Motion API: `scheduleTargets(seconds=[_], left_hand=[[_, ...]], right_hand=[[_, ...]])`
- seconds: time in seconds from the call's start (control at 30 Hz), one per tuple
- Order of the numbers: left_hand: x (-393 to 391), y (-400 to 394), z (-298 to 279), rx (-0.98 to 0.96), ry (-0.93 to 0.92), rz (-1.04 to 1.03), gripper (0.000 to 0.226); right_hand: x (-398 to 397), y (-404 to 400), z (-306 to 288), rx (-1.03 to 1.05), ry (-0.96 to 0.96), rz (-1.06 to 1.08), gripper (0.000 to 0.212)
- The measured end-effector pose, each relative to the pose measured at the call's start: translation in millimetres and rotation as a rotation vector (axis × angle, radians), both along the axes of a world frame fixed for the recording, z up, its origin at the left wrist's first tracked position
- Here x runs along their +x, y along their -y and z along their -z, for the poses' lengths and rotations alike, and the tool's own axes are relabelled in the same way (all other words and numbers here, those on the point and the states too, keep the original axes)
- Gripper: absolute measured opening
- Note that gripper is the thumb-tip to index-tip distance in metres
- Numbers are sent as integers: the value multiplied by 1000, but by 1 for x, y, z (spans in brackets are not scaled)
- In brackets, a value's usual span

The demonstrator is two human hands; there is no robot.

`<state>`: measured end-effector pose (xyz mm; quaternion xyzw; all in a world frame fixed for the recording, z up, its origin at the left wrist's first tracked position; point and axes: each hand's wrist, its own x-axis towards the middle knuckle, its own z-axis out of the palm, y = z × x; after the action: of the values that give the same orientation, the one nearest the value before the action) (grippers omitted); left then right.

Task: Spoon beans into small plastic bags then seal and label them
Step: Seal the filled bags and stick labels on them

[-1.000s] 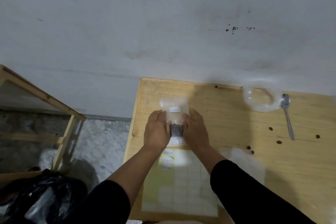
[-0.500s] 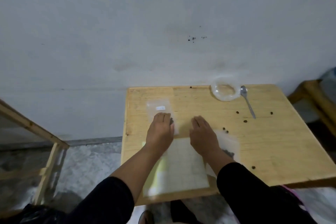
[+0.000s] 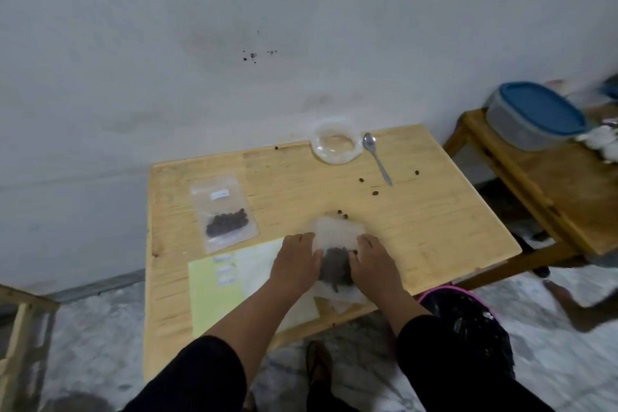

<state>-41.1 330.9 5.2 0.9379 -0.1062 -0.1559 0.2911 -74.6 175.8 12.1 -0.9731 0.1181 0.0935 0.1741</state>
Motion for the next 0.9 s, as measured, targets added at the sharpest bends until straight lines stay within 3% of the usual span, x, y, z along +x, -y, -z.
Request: scheduleTargets(seconds=[0.27, 0.57, 0.9], left_hand=[[2, 18, 10, -12, -60, -66, 44], [8, 6, -1, -252, 8, -229, 39], [-15, -85, -22, -550, -26, -385, 26]], right_hand=[[5, 9, 10, 109, 16, -4, 38], [15, -3, -10, 295, 274, 156, 38], [20, -82, -31, 517, 206, 160, 21]])
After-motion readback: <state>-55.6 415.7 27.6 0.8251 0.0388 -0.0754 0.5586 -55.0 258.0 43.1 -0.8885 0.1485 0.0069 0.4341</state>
